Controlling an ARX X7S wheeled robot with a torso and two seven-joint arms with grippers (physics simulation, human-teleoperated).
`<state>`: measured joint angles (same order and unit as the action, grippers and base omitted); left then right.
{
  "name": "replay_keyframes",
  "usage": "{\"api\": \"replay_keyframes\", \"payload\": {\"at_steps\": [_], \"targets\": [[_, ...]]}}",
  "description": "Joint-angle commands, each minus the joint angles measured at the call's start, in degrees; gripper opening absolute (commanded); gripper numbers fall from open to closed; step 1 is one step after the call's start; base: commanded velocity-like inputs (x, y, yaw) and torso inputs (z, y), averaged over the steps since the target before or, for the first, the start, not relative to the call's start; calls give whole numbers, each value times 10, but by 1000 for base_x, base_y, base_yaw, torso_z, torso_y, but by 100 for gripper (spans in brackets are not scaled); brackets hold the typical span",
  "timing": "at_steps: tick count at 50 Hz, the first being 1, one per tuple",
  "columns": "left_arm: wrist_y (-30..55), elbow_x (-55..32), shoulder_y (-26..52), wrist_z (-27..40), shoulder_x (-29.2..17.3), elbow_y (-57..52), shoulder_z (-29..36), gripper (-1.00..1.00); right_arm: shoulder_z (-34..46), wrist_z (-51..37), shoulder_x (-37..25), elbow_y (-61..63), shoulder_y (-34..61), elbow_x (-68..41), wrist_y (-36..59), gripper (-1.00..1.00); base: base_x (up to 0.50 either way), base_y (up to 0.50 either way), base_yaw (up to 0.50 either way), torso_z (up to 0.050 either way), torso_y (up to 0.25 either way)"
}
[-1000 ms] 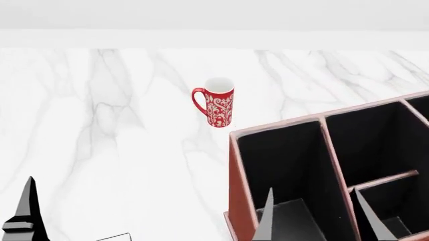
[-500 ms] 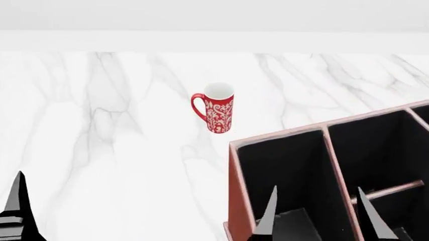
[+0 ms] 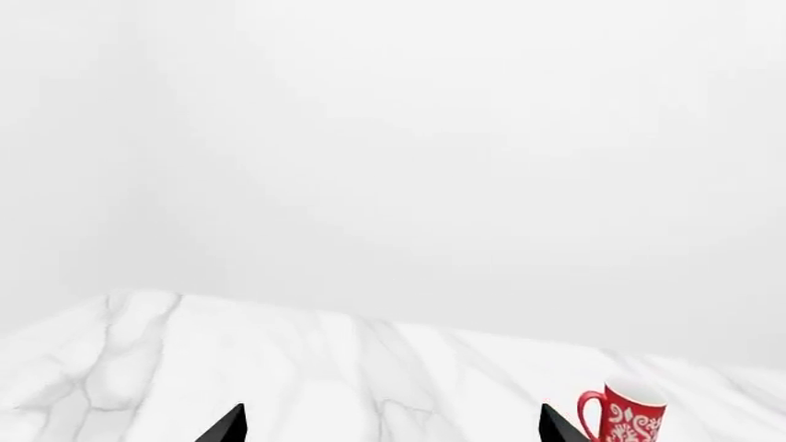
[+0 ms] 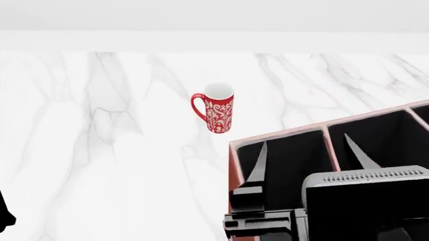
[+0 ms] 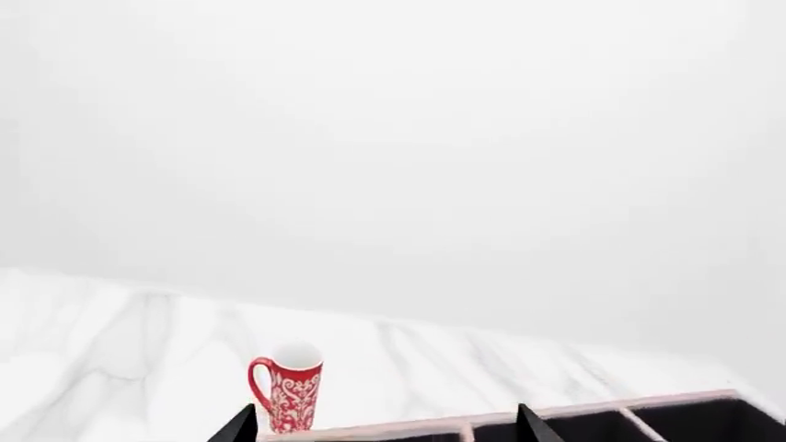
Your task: Pick up the book and place it in the left compartment of the caddy.
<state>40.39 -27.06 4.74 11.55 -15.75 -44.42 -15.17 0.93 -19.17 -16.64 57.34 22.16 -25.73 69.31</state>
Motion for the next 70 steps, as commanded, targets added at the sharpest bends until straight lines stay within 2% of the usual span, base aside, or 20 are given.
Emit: {"api": "replay_keyframes", "payload": {"at_steps": [1, 5, 7, 8, 9, 10, 14, 19, 21, 23, 27, 29, 31, 35, 37, 41, 48, 56, 61, 70], "targets": [[-13, 8, 16, 0, -12, 22, -7, 100, 3, 35, -30, -14, 164, -79, 141, 100, 0, 0, 0, 0, 0], [-27, 32, 14, 7, -15, 27, 5, 100, 7, 66, -44, -20, 193, -108, 157, 100, 0, 0, 0, 0, 0], [-33, 38, 10, 6, -19, 25, 8, 100, 51, 77, -75, -18, 215, -111, 157, 100, 0, 0, 0, 0, 0], [-33, 36, 9, 5, -21, 24, 5, 100, 32, 94, -64, -17, 218, -131, 162, 100, 0, 0, 0, 0, 0], [-34, 35, 10, 3, -22, 25, 4, 100, 56, 91, -81, -14, 231, -126, 161, 100, 0, 0, 0, 0, 0], [-33, 33, 13, 2, -24, 28, 1, 100, 34, 93, -64, -17, 243, -140, 186, 100, 0, 0, 0, 0, 0], [-33, 30, 19, 4, -25, 35, -5, 100, 27, 109, -65, -27, 270, -170, 198, 100, 0, 0, 0, 0, 0], [-32, 26, 20, 3, -32, 35, -13, 100, 62, 48, -105, -63, 346, -275, 204, 100, 0, 0, 0, 0, 0], [-31, 23, 23, 0, -33, 39, -13, 100, 64, 57, -108, -78, 365, -295, 199, 100, 0, 0, 0, 0, 0], [-36, 24, 23, -2, -36, 41, -14, 100, 57, 30, -110, -124, 390, -381, 205, 100, 0, 0, 0, 0, 0], [-32, 18, 23, -2, -39, 37, -21, 100, 103, 27, -133, -143, 427, -413, 199, 100, 0, 0, 0, 0, 0], [-32, 16, 26, -1, -40, 40, -25, 100, 146, 61, -152, -141, 449, -386, 170, 100, 0, 0, 0, 0, 0], [-30, 16, 32, 2, -40, 46, -28, 100, 147, 55, -144, -174, 461, -413, 196, 100, 0, 0, 0, 0, 0], [-31, 19, 34, 4, -41, 49, -25, 100, 186, 102, -159, -181, 485, -410, 174, 100, 0, 0, 0, 0, 0], [-36, 23, 34, 3, -43, 52, -22, 100, 186, 113, -155, -206, 495, -451, 194, 100, 0, 0, 0, 0, 0], [-40, 23, 31, -4, -50, 52, -22, 100, 240, 162, -165, -230, 529, -426, 174, 100, 0, 0, 0, 0, 0], [-51, 31, 32, -9, -55, 64, -16, 100, 270, 212, -156, -297, 571, -455, 182, 100, 0, 0, 0, 0, 0], [-55, 29, 34, -9, -59, 68, -25, 100, 373, 313, -162, -326, 621, -359, 106, 100, 0, 0, 0, 0, 0], [-55, 28, 36, -8, -61, 72, -28, 100, 383, 323, -142, -361, 632, -371, 121, 100, 0, 0, 0, 0, 0], [-66, 37, 45, -11, -65, 96, -20, 100, 428, 354, -128, -368, 639, -343, 90, 100, 0, 0, 0, 0, 0]]}}
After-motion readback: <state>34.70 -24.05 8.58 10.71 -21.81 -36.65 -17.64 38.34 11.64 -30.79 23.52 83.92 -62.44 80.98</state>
